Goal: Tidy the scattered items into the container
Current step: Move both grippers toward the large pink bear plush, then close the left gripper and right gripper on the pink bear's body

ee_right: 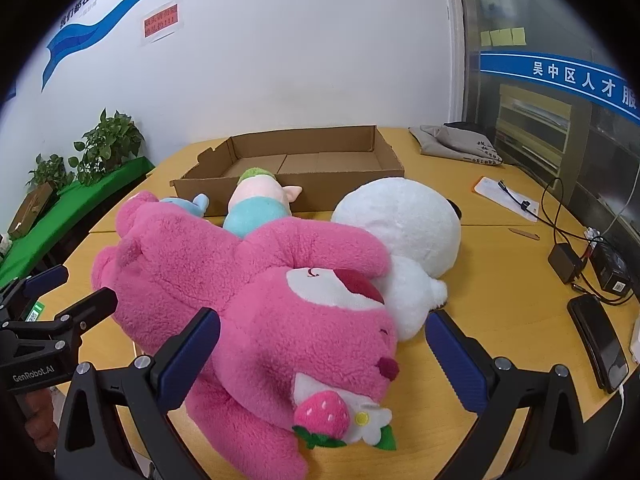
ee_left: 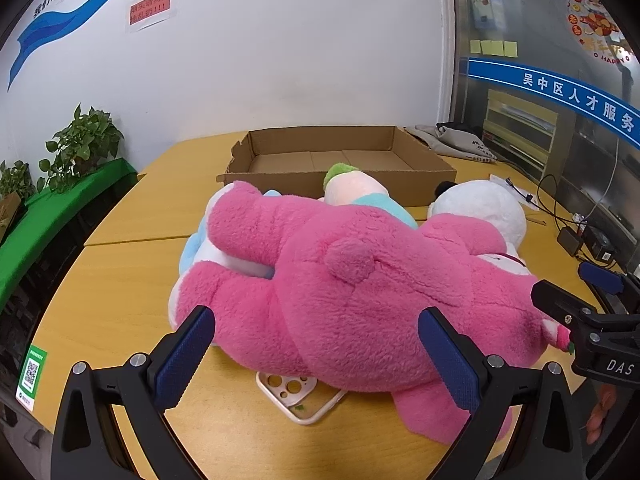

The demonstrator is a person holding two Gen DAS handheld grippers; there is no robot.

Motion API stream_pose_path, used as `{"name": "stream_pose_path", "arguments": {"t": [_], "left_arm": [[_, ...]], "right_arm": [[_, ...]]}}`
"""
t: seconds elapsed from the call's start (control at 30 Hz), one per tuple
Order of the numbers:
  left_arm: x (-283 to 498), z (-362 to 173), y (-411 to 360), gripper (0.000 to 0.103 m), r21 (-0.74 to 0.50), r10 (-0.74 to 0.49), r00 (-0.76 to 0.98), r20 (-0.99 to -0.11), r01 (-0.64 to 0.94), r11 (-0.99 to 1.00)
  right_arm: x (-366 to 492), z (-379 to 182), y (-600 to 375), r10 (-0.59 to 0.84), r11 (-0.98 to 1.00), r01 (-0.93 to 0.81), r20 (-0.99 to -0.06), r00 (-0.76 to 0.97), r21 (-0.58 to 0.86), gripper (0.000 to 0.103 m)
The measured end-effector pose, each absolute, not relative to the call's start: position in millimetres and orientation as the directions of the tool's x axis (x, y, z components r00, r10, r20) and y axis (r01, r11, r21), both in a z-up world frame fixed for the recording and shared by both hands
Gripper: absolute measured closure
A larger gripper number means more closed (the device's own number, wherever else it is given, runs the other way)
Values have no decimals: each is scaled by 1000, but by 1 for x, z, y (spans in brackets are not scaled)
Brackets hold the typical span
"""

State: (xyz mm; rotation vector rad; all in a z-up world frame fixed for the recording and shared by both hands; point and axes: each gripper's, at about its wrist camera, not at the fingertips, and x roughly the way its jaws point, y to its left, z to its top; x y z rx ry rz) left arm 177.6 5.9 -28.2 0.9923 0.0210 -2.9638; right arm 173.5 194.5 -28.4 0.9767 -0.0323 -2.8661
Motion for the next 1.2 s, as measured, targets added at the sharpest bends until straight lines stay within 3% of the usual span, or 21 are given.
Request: {"name": "stream_pose_path", "arguments": {"t": [0.4, 1.0, 1.2], "left_arm": [[151, -38, -1, 0, -84, 59, -776, -627, -8, -996], [139, -32, -13, 0, -94, 125, -765, -632, -84, -992], [114, -33, -18, 0, -103, 190, -719, -669, -163, -981]], "right_arm": [[154, -35, 196, -113, -994, 96, -625, -772, 60, 1], [150, -46, 205, -166, -986, 137, -637, -753, 96, 1], [153, -55, 244, -233, -969, 122, -623, -746, 216, 1]]}}
